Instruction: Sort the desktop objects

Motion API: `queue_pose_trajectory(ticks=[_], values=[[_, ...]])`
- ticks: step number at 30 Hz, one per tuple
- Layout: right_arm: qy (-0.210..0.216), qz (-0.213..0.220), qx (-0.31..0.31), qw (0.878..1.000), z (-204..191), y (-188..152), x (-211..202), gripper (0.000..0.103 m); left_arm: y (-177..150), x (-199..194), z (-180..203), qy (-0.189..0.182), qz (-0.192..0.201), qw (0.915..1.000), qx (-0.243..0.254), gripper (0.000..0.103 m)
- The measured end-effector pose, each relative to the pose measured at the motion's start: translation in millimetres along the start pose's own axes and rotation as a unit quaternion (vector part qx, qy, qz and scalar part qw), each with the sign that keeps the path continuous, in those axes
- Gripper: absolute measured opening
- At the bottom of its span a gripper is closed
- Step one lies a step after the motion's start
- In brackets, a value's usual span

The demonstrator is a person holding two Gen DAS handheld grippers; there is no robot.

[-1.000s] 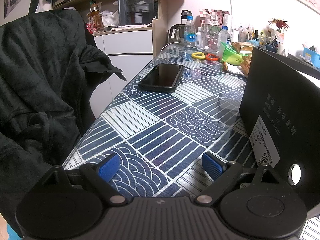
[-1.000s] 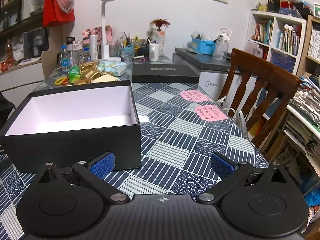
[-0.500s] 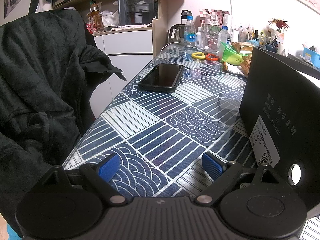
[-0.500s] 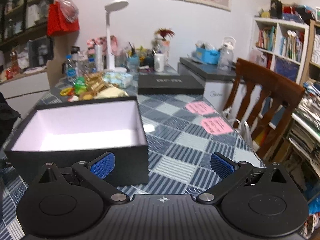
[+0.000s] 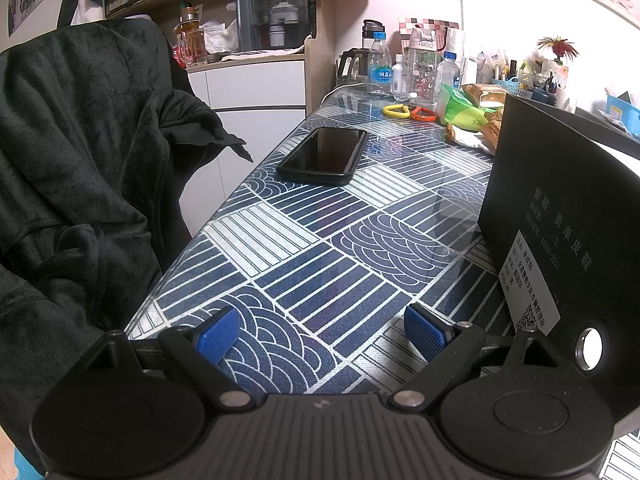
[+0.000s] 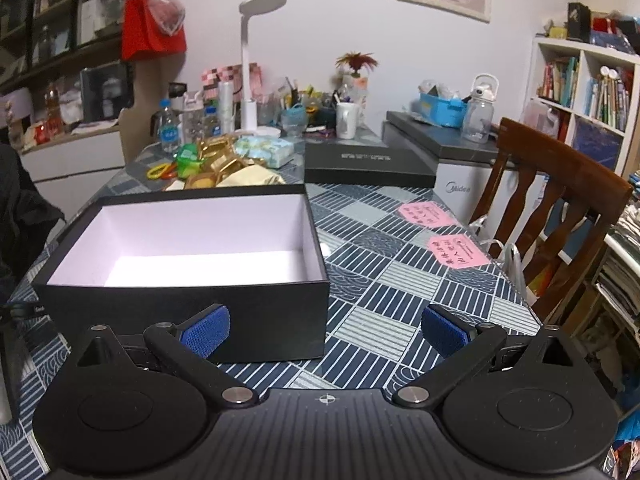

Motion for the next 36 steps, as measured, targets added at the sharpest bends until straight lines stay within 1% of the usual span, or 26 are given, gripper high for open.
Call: queue_pose_trajectory(ticks=[8, 14, 21, 26, 30, 33, 36], values=[[0.006, -0.009, -0.018, 1.000, -9.1, -5.6, 8.4, 0.103, -0.1, 0.2, 0.0, 0.000, 0.000, 1.0000, 0.000, 0.103], [-0.008, -0.006, -0.030, 1.000, -8.6, 2.4, 6.8, 0.103, -0.2, 0.2, 0.1, 0.000, 0.000, 1.0000, 0.000, 0.103], [-0.029, 0.002, -0.011, 1.000, -11.5, 23.5, 3.4, 0.103, 0.0, 0.1, 0.2, 0.000, 0.000, 1.0000, 0.000, 0.103], [-0.020, 0.008, 0.014, 1.000, -8.0, 35.5, -5.0, 0.103, 0.0, 0.1, 0.2, 0.000, 0.000, 1.0000, 0.000, 0.103], [-0.014, -0.031, 0.060, 0.998, -4.0, 34.1, 1.7, 0.103, 0.0, 0.1, 0.2, 0.000, 0.000, 1.0000, 0.000, 0.103], [-0.003, -0.045, 0.064, 0.997, -6.4, 34.2, 8.4, 0.103, -5.4, 2.4, 2.1, -0.002, 0.000, 1.0000, 0.001, 0.103], [0.008, -0.058, 0.068, 0.996, -8.8, 34.2, 14.9, 0.103, -12.7, 3.5, 3.8, -0.009, -0.009, 0.9999, 0.011, 0.103]])
Point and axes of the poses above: each gripper's, at about its wrist camera, not at the fingertips, and x roughly the way its jaws point, z to its right, y to its top, the point moved 8 cm from there along x, roughly the way its jaws point, and after that the axes turned 4 degrees about x, right-handed, at the moved point
